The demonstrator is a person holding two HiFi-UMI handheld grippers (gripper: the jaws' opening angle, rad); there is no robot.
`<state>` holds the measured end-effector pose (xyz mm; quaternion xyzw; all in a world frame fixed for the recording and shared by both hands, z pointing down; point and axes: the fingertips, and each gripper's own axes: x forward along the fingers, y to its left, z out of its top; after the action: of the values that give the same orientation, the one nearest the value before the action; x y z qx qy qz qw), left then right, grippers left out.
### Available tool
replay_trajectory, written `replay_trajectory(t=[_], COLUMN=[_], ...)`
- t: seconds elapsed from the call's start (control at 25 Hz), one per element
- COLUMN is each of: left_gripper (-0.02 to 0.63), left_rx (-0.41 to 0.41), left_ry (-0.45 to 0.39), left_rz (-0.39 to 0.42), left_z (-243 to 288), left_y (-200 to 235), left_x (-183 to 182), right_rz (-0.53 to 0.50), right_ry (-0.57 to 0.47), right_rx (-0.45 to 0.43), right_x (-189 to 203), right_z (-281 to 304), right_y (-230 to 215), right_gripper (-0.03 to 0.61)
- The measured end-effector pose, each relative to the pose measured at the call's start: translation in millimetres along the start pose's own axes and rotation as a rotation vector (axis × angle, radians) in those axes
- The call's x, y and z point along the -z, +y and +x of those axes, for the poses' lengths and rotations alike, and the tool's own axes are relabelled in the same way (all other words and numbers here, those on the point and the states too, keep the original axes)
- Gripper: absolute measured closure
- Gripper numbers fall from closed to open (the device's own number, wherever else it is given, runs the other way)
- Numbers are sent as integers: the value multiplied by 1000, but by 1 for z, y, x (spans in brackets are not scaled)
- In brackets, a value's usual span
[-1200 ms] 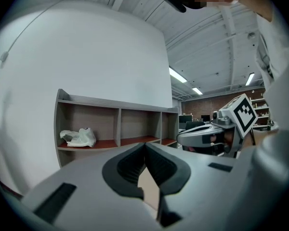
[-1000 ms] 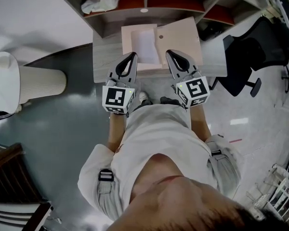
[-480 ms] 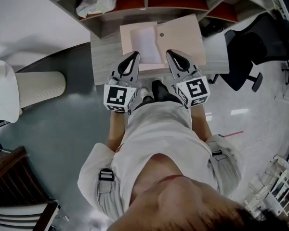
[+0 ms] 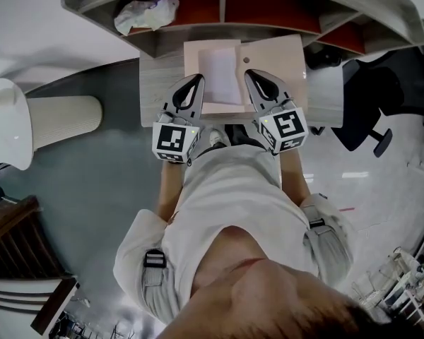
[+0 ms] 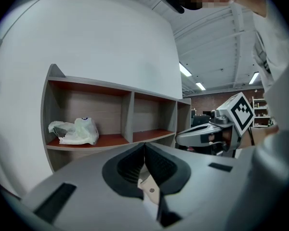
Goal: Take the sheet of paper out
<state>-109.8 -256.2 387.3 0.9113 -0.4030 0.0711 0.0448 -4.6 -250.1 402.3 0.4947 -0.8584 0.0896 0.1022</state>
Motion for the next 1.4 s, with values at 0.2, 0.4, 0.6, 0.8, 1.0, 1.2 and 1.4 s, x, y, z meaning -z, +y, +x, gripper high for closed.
replay_trajectory(t=[0.2, 0.4, 0.6, 0.8, 1.0, 1.2, 1.4], left_gripper=[591, 591, 591, 591, 591, 591, 591], left_rx=[-24, -39, -44, -34, -18, 11, 34], left_ry=[19, 58, 109, 203, 252, 302, 344], left_rz=[0, -10, -10, -19, -49, -44, -71], left_z=[30, 59, 82, 98, 109, 121, 130], left_y=[9, 17, 19, 13, 11, 7, 1], left_x=[4, 20, 42, 76, 114, 157, 187], right_rz=[19, 53, 89, 131, 123, 117, 135], right_ry=[-3, 9, 60, 129, 174, 243, 325], right_rx=[-42, -87, -138, -151, -117, -119, -126], right_x=[-1, 13, 42, 80, 108, 143, 187], right_z=[25, 41, 52, 63, 73, 79, 88], right_y=[-24, -45, -58, -73, -87, -91, -92], right_gripper=[557, 557, 557, 555, 555, 555, 555])
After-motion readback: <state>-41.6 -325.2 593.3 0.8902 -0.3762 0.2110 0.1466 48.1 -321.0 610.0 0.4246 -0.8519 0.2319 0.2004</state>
